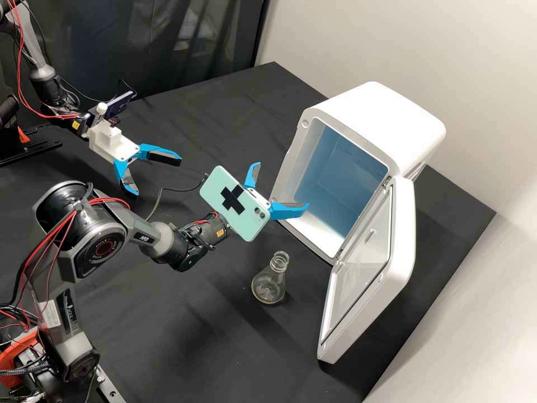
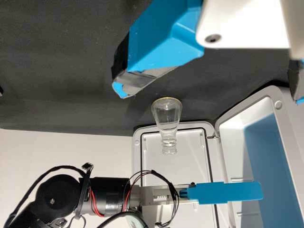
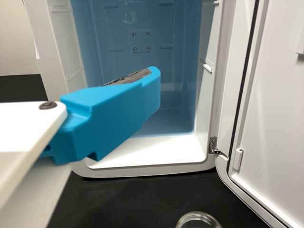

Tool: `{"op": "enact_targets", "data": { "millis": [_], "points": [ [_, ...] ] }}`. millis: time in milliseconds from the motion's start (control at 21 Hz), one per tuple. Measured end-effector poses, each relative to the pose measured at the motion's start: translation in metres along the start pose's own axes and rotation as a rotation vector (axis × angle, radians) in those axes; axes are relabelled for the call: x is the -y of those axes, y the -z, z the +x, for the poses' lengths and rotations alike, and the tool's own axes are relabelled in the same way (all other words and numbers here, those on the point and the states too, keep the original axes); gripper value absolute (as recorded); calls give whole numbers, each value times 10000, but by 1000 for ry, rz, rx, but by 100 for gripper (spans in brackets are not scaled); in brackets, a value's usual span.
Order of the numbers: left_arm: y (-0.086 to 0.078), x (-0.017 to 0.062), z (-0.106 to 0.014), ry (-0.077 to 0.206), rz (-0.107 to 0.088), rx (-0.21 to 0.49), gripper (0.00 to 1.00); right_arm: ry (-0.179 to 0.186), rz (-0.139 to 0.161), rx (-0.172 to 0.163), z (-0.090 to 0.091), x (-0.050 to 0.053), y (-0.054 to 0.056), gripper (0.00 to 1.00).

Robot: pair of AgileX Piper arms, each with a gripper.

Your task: Place the flask in the incubator

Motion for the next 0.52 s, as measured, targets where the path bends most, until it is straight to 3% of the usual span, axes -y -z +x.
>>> {"op": "enact_targets", "data": {
  "millis": [380,523],
  "points": [
    [-21,3,5,1,2,11,100,-3,0,-3,0,-3,3,100],
    [-21,3,5,1,2,11,100,-12,-9,-17,-119,-22,-86,100]
  ]
}}
